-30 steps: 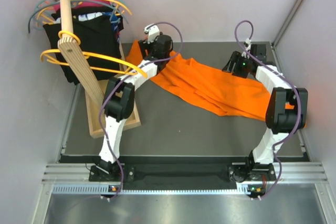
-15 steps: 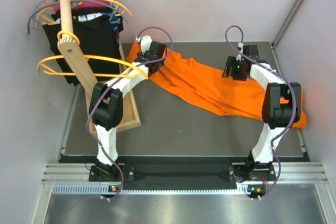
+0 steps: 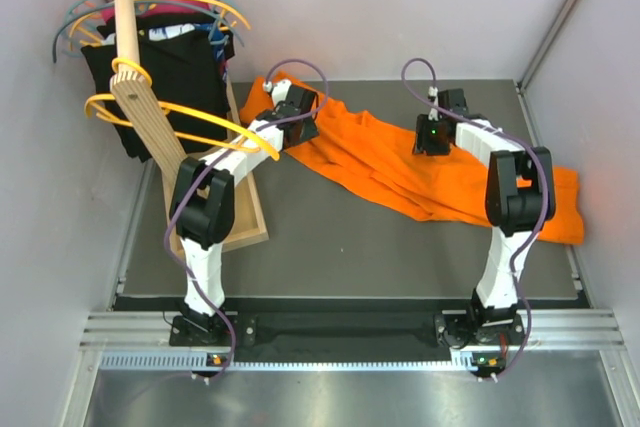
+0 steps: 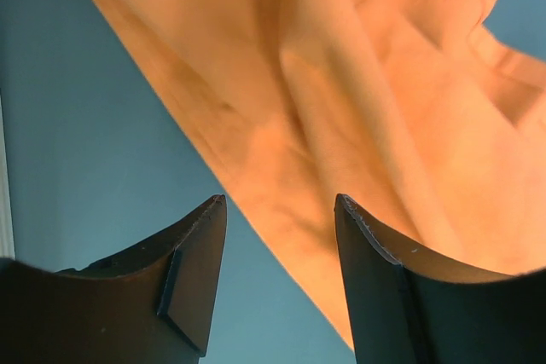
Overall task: Place the trousers on the hanger
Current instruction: Fold the trousers at the center of the board.
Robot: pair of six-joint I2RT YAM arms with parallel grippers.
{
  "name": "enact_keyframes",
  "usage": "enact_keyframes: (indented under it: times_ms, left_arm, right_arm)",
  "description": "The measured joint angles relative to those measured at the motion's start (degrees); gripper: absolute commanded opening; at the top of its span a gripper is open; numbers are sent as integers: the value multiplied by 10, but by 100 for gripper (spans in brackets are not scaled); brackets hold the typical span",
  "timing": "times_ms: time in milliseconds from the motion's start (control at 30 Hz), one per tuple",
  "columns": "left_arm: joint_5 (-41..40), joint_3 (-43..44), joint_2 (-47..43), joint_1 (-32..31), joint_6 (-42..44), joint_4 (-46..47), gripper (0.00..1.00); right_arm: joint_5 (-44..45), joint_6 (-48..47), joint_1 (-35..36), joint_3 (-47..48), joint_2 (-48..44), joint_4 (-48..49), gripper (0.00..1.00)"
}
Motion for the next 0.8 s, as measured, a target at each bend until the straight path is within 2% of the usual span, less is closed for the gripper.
enact_keyframes:
  times_ms: [33, 167, 367, 400, 433, 500, 800]
  left_arm:
    - [1, -1, 0, 0, 0, -3, 58]
    - [8, -19, -8, 0, -2, -11, 59]
    - [12, -32, -24, 3, -2, -17, 59]
    - [13, -33, -27, 5, -2, -17, 58]
    - [13, -34, -30, 6, -2, -17, 58]
    - [13, -35, -35, 9, -2, -17, 59]
    - [16, -49, -41, 13, -4, -19, 58]
  right_arm:
    - [5, 0, 1, 8, 9, 0, 45]
    - [28, 6, 9, 26, 33, -2, 33]
    - [69, 20, 32, 33, 47, -7, 22]
    - [78, 20, 36, 33, 48, -6, 17]
    - [85, 20, 39, 33, 48, -6, 8]
    - [97, 23, 42, 33, 48, -7, 1]
    - [141, 31, 47, 37, 45, -9, 0]
